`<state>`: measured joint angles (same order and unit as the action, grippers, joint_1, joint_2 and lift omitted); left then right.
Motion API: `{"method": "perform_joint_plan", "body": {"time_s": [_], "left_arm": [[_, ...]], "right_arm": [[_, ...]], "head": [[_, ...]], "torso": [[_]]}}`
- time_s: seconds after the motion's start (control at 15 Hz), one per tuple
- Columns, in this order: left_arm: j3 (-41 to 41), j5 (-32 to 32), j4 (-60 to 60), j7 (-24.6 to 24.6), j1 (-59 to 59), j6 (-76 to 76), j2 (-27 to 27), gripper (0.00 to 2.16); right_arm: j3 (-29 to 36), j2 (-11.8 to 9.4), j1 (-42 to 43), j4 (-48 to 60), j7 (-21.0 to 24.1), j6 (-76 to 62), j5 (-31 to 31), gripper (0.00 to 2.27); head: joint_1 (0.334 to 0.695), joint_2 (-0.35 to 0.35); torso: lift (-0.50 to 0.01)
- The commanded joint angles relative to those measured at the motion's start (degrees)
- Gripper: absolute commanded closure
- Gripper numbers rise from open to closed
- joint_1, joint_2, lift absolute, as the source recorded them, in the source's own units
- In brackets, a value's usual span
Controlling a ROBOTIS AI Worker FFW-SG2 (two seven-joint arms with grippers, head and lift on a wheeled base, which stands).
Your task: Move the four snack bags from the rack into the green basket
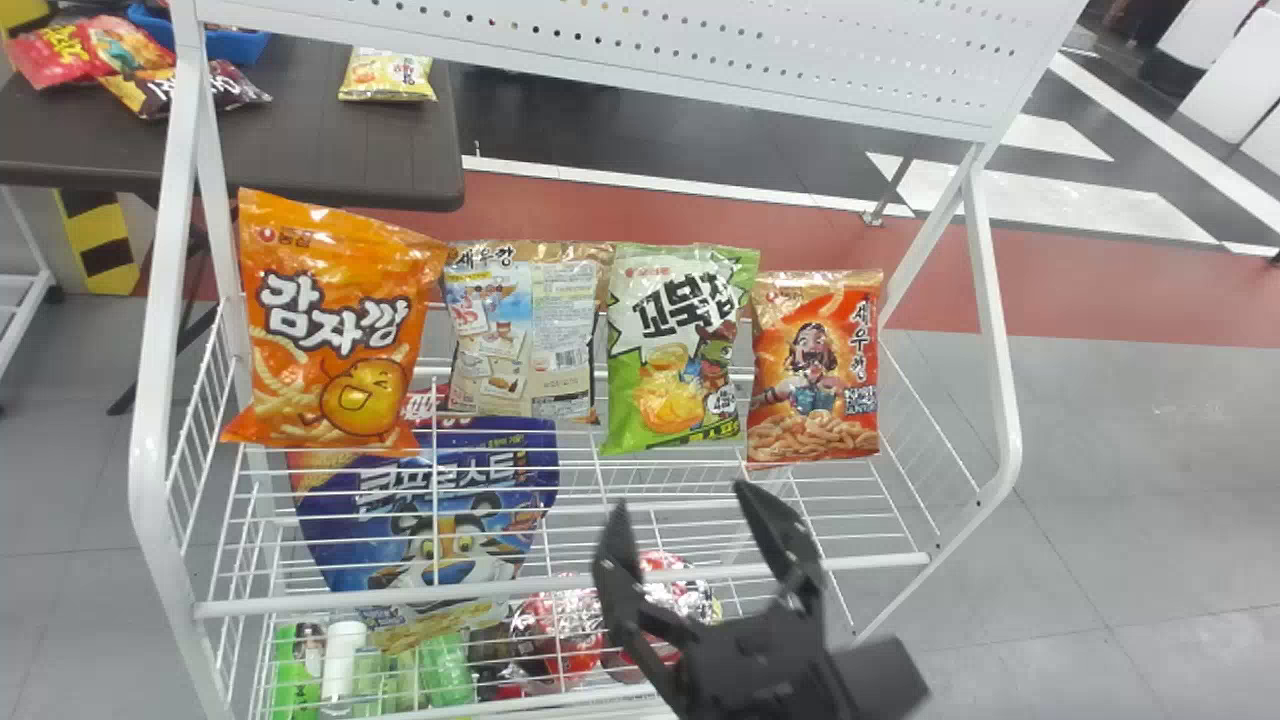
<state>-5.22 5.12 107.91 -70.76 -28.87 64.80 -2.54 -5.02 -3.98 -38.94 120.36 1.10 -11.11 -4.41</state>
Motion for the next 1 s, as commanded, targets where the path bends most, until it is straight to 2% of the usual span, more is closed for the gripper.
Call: {"method": "perform_joint_plan", "body": {"time_s": [0.0,0.13,0.27,0.33,0.4,0.73,0.93], "left_arm": [[-0.84,-0.20,-0.42,0.18,0.39,-0.15,-0.01,2.15],[-1.46,-0.64,-0.51,0.18,1.01,0.03,-0.01,2.14],[-2.16,-0.81,-1.04,0.45,1.71,0.20,-0.01,2.14],[-2.34,-0.81,-1.56,0.45,2.06,0.20,-0.01,2.14],[-2.51,-0.72,-2.36,0.36,2.42,0.20,-0.01,2.11],[-2.86,-0.46,-3.67,0.27,3.38,-0.33,-0.10,2.11],[-2.86,-0.46,-4.20,0.36,3.65,-0.50,-0.01,2.11]], "right_arm": [[-2.89,0.11,9.85,-6.63,-1.62,0.88,0.28,0.13],[-6.32,0.20,17.32,-12.96,-2.50,0.88,0.72,0.13],[-9.66,0.81,24.79,-19.73,-2.41,2.11,0.54,0.13],[-9.84,1.87,27.78,-23.15,-2.41,2.46,0.98,0.13],[-10.10,2.31,30.24,-26.49,-2.41,2.46,2.21,0.13],[-14.50,2.57,38.77,-35.11,-3.12,2.81,4.76,0.14],[-15.73,3.71,42.81,-39.41,-4.61,3.34,6.08,0.15]], "head": [[0.695,-0.350],[0.695,-0.350],[0.695,-0.291],[0.695,-0.262],[0.695,-0.202],[0.695,-0.135],[0.695,-0.083]], "torso": [[0.000],[0.000],[0.000],[0.000],[0.000],[0.000],[0.000]]}}
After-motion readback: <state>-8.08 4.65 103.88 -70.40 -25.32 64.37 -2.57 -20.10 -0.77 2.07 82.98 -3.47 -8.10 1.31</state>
